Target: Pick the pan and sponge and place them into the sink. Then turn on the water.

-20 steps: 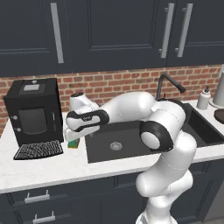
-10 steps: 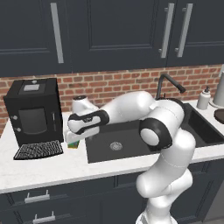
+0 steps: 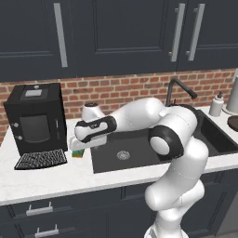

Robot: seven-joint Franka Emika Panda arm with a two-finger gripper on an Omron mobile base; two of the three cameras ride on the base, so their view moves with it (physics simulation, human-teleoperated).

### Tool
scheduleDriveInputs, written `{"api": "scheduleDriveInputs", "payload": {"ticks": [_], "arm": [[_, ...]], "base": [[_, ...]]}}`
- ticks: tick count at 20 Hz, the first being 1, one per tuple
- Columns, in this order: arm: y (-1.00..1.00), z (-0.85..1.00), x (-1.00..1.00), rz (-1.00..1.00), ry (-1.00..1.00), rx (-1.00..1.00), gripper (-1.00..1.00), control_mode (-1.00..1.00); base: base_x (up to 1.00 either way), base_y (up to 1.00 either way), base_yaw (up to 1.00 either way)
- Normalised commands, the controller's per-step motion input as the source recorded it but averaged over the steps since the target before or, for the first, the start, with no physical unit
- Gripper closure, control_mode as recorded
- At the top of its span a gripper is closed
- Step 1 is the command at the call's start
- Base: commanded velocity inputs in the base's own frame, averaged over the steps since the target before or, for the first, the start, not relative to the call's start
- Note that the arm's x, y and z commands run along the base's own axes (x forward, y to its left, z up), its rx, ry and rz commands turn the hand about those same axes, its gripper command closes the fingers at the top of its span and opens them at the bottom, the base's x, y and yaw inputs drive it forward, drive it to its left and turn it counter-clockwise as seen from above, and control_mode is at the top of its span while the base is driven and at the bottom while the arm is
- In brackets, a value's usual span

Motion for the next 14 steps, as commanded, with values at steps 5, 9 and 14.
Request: {"api": "scheduleDriveInputs", "payload": {"ticks": [5, 9, 14], "arm": [[0.23, -0.02, 0.16, -0.19, 0.0, 0.01, -1.0, -1.0], [0.26, -0.14, 0.06, -0.19, 0.0, 0.0, -1.0, -1.0], [0.2, -0.14, 0.05, -0.17, 0.0, 0.0, -1.0, -1.0]], "base": [[0.0, 0.0, 0.0], [0.0, 0.0, 0.0], [0.0, 0.0, 0.0]]}}
